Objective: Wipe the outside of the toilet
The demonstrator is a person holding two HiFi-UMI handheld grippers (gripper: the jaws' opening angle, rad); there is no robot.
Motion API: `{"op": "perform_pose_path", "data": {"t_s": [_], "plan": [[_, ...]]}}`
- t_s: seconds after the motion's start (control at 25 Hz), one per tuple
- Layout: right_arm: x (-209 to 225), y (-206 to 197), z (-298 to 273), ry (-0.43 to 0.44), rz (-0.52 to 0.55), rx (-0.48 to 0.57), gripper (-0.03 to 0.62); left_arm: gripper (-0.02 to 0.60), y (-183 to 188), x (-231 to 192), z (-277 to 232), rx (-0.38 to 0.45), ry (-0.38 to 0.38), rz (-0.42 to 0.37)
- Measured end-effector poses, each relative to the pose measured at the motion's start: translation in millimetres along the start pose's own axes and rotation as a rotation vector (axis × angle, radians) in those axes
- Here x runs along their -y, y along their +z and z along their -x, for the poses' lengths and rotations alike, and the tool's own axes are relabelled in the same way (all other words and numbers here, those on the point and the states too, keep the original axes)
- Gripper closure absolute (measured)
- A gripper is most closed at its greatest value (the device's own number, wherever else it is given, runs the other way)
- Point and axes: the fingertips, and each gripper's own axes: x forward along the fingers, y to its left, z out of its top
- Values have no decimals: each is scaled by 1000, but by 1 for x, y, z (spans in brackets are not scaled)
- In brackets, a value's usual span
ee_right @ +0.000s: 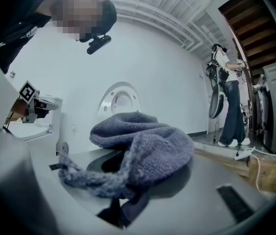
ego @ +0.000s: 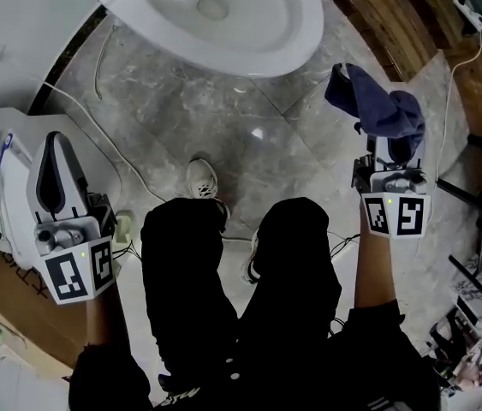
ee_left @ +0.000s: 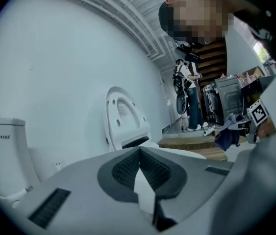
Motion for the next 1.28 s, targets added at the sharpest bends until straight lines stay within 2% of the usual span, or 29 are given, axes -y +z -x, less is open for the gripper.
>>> {"op": "perform_pose_path", "data": {"t_s": [0.64,1.08,1.28], "plan": [[15,200,12,9,5,-28,491,571,188,-12,26,-37,-10,55],[24,301,25,-3,-29,-12,491,571,274,-25,42,-60,-3,95],[22,347,35,-3,-56,0,491,571,316,-35,57,-68,35,131]]}}
